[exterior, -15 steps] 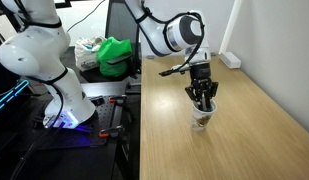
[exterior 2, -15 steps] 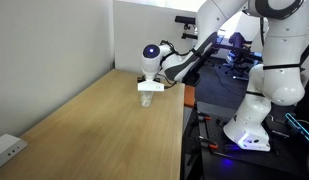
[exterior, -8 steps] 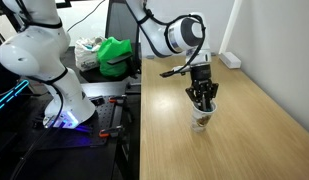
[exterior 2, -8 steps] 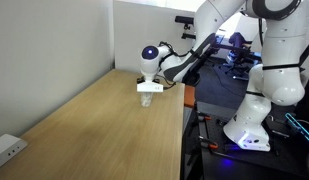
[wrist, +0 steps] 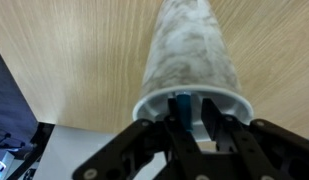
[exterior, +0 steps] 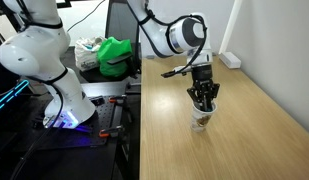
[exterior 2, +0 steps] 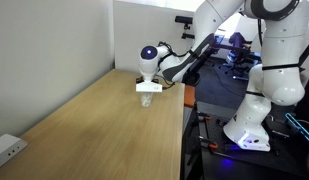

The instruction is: Remove the marker from the mug cup and place it on the table

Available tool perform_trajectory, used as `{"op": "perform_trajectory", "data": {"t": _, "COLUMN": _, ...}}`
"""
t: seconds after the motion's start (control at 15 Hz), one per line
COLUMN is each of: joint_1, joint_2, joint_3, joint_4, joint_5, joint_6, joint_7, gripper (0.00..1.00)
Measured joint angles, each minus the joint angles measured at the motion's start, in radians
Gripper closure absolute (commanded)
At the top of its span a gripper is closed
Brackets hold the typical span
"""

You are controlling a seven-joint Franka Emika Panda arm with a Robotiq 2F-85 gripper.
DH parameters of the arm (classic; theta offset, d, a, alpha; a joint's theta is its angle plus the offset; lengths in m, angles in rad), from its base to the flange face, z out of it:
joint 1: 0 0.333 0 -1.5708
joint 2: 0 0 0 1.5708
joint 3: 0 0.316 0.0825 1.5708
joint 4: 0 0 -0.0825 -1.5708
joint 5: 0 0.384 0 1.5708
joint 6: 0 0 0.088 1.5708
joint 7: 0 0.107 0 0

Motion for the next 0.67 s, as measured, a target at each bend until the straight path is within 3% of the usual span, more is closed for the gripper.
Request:
{"op": "perform_trajectory", "data": {"t": 0.13, "joint_1": 0.0, "joint_2": 0.004, "joint_3": 0.0, "joint_4": 0.003, "joint_5": 0.0, "joint_6": 0.0, "joint_7": 0.0, "gripper": 0.98}}
{"op": "perform_trajectory", "data": {"t": 0.67, "joint_1": 0.002, "joint_2": 0.012, "joint_3": 0.0, "joint_4": 0.013, "joint_5": 0.0, "joint_6": 0.0, "joint_7": 0.0, "gripper": 0.96}}
